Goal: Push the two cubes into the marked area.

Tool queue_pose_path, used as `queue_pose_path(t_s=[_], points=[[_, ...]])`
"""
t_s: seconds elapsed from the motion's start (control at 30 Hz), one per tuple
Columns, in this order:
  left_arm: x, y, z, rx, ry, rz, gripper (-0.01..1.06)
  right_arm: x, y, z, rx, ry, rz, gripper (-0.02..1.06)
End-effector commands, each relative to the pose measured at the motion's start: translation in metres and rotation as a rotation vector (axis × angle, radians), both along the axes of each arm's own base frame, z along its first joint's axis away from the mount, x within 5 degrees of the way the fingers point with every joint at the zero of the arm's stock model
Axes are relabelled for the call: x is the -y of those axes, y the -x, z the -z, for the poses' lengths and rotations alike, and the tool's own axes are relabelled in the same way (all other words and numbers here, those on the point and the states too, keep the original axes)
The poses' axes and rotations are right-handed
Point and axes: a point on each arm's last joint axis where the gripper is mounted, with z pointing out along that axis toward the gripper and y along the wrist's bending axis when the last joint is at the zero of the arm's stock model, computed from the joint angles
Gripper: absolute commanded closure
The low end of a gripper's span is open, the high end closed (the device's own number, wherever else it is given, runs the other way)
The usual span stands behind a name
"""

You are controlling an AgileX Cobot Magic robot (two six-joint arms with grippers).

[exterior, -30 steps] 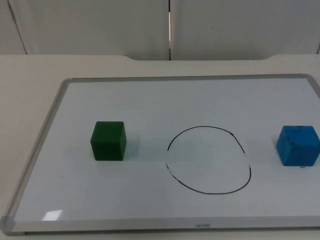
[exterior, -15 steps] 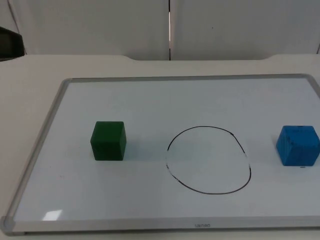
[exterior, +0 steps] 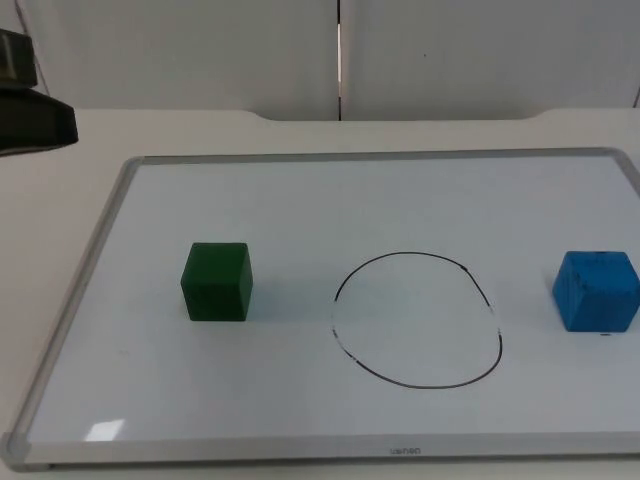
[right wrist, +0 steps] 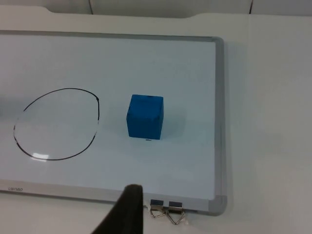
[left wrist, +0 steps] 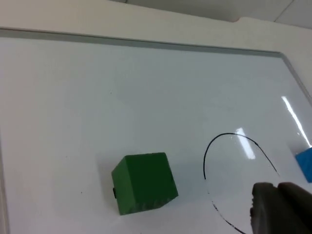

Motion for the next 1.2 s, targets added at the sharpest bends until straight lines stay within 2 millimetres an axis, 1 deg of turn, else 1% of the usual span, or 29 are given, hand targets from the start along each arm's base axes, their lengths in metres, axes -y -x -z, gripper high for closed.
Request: queue_pose_path(t_s=[0.0, 0.27, 0.47, 0.6, 0.7, 0.83, 0.93, 1.1, 1.17], points=[[-0.001, -0.003, -0.002, 0.012, 0.013, -0.015, 1.01, -0.001, 0.0, 0.0, 0.006, -0.011, 0.006, -0.01], [0.0, -0.005, 0.001, 0.005, 0.012, -0.013, 1.01, -0.001, 0.0, 0.0, 0.006, -0.011, 0.011, -0.01], [0.011, -0.007, 0.002, 0.031, -0.052, -0.066, 1.01, -0.001, 0.0, 0.0, 0.007, -0.002, 0.077, -0.01], [0.022, -0.011, 0.013, 0.01, -0.128, -0.085, 1.01, -0.001, 0.0, 0.0, 0.007, -0.002, 0.077, -0.01], [0.025, -0.015, 0.022, -0.021, -0.158, -0.09, 1.01, -0.001, 0.0, 0.0, 0.007, -0.002, 0.077, -0.01], [0.028, -0.026, 0.038, -0.086, -0.184, -0.08, 1.01, -0.001, 0.0, 0.0, 0.007, -0.002, 0.077, -0.01], [0.03, -0.032, 0.043, -0.105, -0.193, -0.074, 1.01, -0.001, 0.0, 0.0, 0.007, -0.002, 0.077, -0.01], [0.036, -0.052, 0.057, -0.154, -0.217, -0.058, 1.01, -0.001, 0.0, 0.0, 0.007, -0.007, 0.072, -0.01], [0.037, -0.054, 0.06, -0.163, -0.221, -0.054, 1.01, -0.001, 0.0, 0.0, 0.007, -0.007, 0.072, -0.01]])
